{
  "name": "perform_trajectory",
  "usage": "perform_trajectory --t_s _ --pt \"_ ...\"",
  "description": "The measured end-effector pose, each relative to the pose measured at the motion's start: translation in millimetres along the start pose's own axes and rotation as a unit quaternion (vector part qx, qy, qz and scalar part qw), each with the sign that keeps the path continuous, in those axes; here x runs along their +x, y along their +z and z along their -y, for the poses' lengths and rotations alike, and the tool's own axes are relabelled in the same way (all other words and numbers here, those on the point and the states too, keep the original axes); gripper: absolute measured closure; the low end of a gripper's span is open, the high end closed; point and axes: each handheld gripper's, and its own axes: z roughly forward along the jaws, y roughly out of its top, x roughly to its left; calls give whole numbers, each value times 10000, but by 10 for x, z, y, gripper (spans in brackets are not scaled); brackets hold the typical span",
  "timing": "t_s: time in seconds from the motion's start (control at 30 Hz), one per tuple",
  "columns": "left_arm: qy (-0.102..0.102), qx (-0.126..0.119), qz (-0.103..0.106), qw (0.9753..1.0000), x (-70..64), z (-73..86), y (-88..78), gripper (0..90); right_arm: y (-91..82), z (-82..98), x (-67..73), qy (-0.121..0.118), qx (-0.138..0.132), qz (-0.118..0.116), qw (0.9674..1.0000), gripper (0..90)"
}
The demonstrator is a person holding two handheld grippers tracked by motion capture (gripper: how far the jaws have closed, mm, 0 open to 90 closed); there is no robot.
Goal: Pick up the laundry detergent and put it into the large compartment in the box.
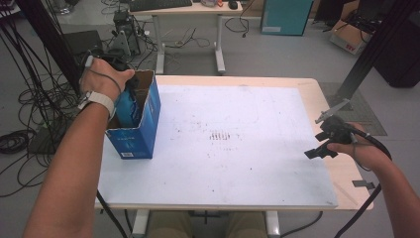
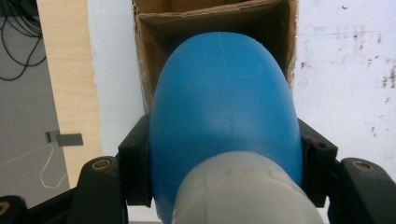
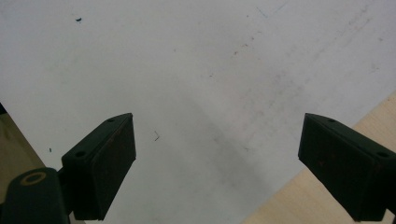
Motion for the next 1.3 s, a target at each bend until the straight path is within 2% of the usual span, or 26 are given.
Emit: perform_trajectory --t_s 0.5,0.67,1.1,1.3 --pt "15 -18 -19 10000 -11 43 343 377 -4 20 -1 24 -5 4 10000 111" --pt "-10 -95 7 10000 -2 64 420 376 -7 30 -2 43 4 14 10000 111" --pt "87 -54 -47 9999 -24 79 626 376 -18 76 -6 84 18 24 10000 111" --pt "67 -95 -7 9999 -8 79 644 376 -23 88 -13 98 21 32 9999 111"
